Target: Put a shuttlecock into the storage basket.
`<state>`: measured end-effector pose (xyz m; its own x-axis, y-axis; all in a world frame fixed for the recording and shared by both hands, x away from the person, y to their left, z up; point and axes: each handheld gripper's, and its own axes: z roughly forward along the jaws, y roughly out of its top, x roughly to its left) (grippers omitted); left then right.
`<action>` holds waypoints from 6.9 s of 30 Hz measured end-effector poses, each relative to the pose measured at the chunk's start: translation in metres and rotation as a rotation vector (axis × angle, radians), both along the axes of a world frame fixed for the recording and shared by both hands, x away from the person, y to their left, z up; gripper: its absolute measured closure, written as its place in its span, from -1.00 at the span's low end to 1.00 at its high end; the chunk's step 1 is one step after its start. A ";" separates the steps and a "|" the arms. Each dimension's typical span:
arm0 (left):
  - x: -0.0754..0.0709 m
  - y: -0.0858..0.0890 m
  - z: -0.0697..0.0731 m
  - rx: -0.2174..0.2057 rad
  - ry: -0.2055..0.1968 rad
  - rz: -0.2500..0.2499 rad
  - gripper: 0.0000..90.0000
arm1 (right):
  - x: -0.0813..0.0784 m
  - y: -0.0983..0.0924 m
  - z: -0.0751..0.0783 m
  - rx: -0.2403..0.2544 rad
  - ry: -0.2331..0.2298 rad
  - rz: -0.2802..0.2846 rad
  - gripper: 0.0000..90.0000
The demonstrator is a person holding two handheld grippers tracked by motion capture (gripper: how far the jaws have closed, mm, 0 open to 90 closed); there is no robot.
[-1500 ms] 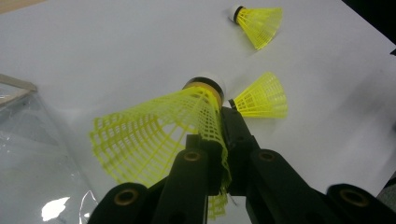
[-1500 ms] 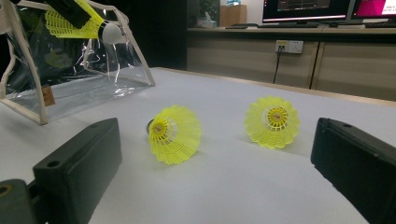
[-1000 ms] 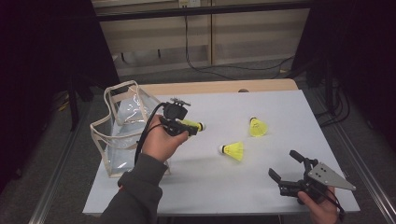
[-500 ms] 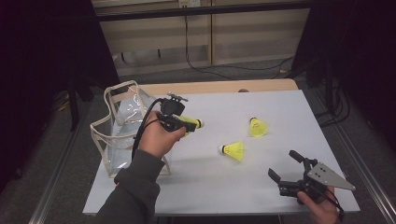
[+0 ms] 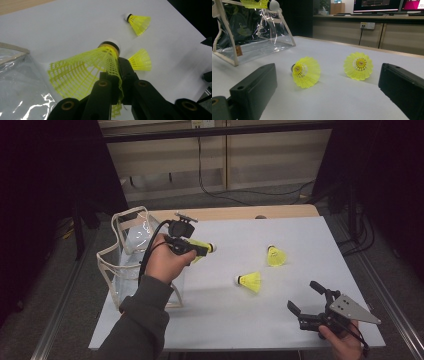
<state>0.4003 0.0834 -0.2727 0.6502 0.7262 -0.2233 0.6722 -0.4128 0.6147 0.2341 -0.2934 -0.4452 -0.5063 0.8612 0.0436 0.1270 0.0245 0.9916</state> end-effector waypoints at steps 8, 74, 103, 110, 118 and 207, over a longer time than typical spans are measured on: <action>0.002 0.000 0.007 0.003 -0.004 0.007 0.97 | 0.000 0.000 0.000 -0.001 -0.002 -0.001 -0.97; 0.032 0.033 0.047 -0.006 0.009 0.126 0.97 | -0.002 0.000 0.002 0.003 -0.008 0.004 -0.96; 0.036 0.050 0.060 0.012 -0.002 0.164 0.97 | -0.002 0.001 0.002 0.003 -0.009 0.003 -0.96; 0.037 0.055 0.063 0.017 -0.005 0.175 0.97 | -0.002 0.001 0.002 0.000 -0.008 0.002 -0.96; 0.037 0.057 0.066 0.026 -0.007 0.181 0.96 | -0.002 0.001 0.002 0.000 -0.008 0.001 -0.96; 0.045 0.110 0.076 0.079 -0.030 0.344 0.96 | -0.002 0.001 0.002 -0.003 -0.012 0.001 -0.96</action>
